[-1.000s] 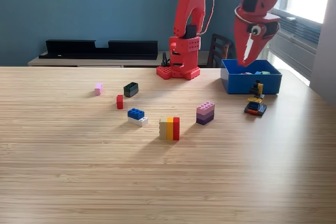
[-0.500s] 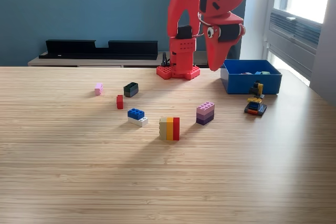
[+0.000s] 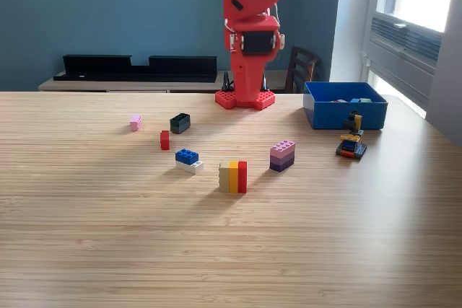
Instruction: Grasp a lego block and put it in the bin.
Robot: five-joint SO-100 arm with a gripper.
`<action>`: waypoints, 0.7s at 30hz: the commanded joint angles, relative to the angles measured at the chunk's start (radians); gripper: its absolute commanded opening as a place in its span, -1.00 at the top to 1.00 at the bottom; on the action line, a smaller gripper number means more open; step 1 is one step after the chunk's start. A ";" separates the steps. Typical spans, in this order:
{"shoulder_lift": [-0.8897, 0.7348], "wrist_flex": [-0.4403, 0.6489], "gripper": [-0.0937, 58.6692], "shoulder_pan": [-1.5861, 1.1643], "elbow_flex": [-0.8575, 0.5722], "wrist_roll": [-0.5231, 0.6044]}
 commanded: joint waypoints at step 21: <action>0.018 -0.003 -0.20 -0.403 -0.055 -0.186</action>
